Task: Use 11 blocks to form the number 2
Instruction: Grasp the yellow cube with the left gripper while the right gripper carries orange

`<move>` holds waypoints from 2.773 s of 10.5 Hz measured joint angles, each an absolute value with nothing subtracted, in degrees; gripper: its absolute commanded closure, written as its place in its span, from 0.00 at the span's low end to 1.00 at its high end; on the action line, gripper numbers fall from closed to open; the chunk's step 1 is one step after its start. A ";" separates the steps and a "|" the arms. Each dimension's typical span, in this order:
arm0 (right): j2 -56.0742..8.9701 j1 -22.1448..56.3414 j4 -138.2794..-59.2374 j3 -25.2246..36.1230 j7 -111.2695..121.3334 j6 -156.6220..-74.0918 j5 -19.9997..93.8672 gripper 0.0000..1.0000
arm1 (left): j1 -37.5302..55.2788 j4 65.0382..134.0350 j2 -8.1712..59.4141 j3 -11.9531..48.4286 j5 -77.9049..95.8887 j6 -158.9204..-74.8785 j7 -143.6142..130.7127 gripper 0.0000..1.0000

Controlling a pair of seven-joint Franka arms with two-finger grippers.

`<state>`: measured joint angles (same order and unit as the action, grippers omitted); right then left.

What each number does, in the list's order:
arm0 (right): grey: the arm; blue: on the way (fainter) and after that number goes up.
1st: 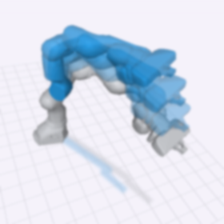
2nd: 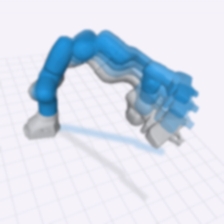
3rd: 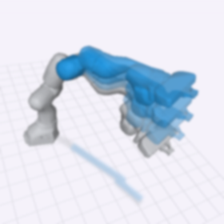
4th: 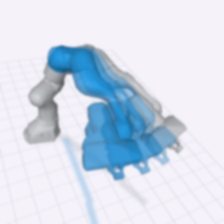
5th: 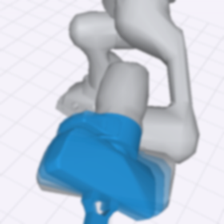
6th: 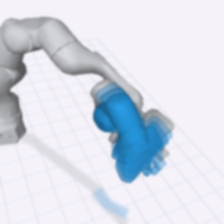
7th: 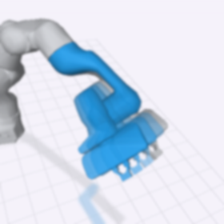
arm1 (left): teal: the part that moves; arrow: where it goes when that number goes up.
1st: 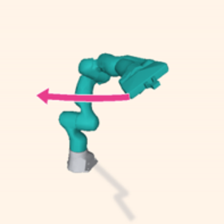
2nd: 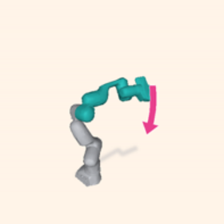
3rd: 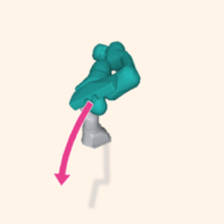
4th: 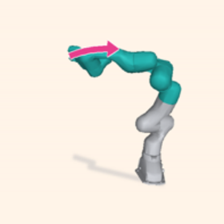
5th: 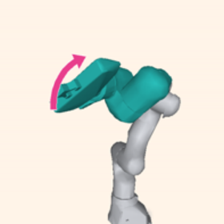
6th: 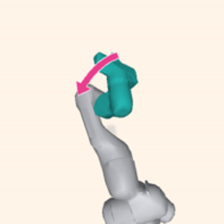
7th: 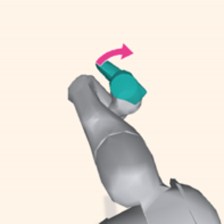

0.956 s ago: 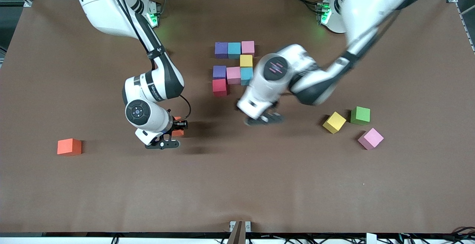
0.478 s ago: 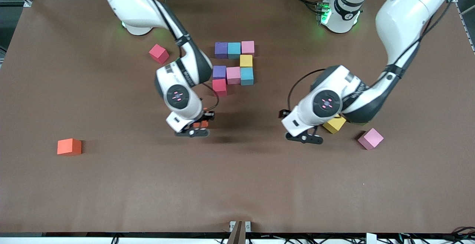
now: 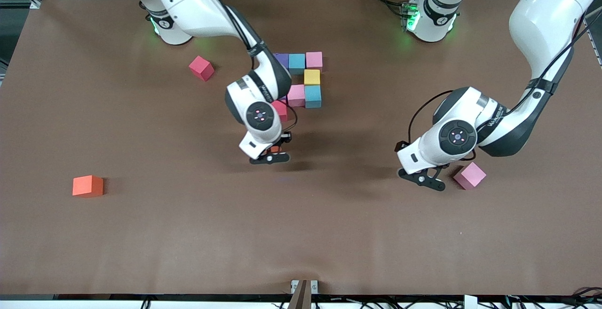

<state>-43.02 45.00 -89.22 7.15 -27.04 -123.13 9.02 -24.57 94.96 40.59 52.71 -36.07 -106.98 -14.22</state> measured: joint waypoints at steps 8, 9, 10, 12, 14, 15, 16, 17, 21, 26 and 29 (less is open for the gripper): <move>-43.60 47.51 -89.05 7.19 -27.39 -123.54 8.24 1.00 | -39.91 108.72 40.33 55.58 -36.29 -119.04 7.07 0.00; -43.38 47.51 -89.45 7.19 -27.45 -124.28 9.05 1.00 | -39.80 109.64 40.33 55.89 -36.29 -119.04 6.26 0.00; -43.21 47.56 -89.91 7.16 -27.50 -124.95 9.32 1.00 | -39.79 110.44 40.33 56.24 -36.29 -119.07 5.47 0.00; -42.89 47.99 -90.78 7.12 -27.54 -125.26 9.54 1.00 | -39.78 110.97 40.32 56.46 -36.29 -119.99 5.29 0.00; -42.18 48.19 -92.32 7.11 -27.54 -125.41 9.55 1.00 | -39.66 111.11 40.33 56.53 -36.29 -120.65 5.29 0.00; -41.92 48.23 -92.90 7.10 -27.54 -125.46 9.55 1.00 | -39.54 111.23 40.33 56.53 -36.34 -121.14 5.29 0.00; -41.75 48.29 -93.12 7.08 -27.54 -125.50 9.55 1.00 | -39.38 111.38 40.37 56.53 -36.64 -121.56 5.29 0.00; -41.44 48.35 -93.64 7.07 -27.54 -125.87 9.55 1.00 | -39.19 111.45 40.49 56.43 -37.45 -121.90 5.29 0.00; -40.59 48.66 -95.59 7.05 -27.53 -127.98 9.55 1.00 | -37.66 111.54 41.50 53.46 -39.38 -124.38 5.29 0.00; -40.43 48.94 -95.93 7.05 -27.53 -128.01 9.55 1.00 | -35.00 111.53 42.40 50.37 -39.39 -126.34 5.29 0.00; -40.03 49.04 -96.64 7.05 -27.53 -128.15 9.55 1.00 | -34.32 111.53 42.92 49.34 -39.39 -127.10 5.27 0.17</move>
